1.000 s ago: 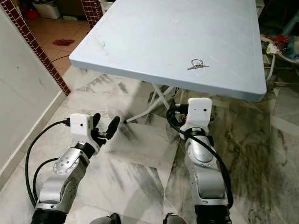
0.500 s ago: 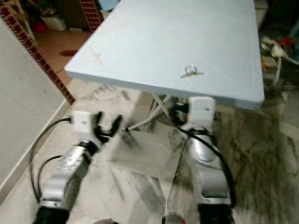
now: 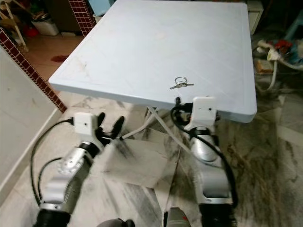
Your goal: Hang keys on a hook
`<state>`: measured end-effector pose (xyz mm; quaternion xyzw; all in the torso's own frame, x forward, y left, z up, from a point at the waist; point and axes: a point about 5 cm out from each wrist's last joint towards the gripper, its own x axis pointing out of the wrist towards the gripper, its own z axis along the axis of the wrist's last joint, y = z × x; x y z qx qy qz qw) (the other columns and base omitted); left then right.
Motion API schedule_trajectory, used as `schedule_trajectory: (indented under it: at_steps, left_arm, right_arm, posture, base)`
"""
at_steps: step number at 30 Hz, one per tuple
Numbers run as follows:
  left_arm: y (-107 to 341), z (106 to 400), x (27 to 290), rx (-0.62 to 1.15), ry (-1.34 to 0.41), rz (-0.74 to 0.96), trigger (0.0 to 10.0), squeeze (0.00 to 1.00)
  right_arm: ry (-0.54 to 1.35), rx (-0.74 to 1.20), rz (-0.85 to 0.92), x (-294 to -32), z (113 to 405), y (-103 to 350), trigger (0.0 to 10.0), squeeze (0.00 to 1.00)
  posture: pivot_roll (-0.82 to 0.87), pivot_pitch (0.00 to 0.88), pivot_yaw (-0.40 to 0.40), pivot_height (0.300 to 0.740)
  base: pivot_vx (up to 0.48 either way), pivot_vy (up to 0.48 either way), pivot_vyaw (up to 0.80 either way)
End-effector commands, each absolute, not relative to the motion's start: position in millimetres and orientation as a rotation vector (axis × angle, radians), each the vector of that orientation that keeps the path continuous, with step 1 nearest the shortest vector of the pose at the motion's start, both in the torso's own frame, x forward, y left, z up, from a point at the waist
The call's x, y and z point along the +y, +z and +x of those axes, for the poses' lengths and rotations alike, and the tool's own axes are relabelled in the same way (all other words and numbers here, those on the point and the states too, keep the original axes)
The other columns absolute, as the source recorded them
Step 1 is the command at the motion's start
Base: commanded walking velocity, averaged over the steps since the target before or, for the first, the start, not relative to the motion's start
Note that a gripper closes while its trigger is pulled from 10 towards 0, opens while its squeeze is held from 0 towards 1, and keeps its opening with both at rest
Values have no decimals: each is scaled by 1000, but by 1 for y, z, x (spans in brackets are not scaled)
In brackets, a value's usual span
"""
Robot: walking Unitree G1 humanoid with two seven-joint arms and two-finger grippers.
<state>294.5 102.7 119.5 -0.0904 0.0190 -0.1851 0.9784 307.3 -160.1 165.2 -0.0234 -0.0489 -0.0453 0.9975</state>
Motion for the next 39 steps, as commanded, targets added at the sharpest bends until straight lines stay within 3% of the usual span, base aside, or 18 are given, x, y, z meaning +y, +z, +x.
schedule_trajectory:
  at_steps: [1,19,27,39]
  left_arm:
    - [117,294,111,50,-349,-175,10000,0]
    - [119,297,114,53,-355,-164,10000,0]
    - [121,295,114,47,-368,-173,10000,0]
    - [122,294,115,54,-382,-162,10000,0]
  right_arm:
    - [-64,-105,-30,-151,309,167,10000,0]
    - [66,-54,38,-127,307,157,10000,0]
    - [103,-26,57,-118,306,152,10000,0]
    - [-2,15,22,-128,309,148,10000,0]
  posture:
    - [-41,188,90,740]
    - [-28,192,114,740]
    - [-18,194,125,740]
    - [-14,200,140,740]
  base:
    - [382,0,0]
    - [349,0,0]
    - [0,0,0]
    - [0,0,0]
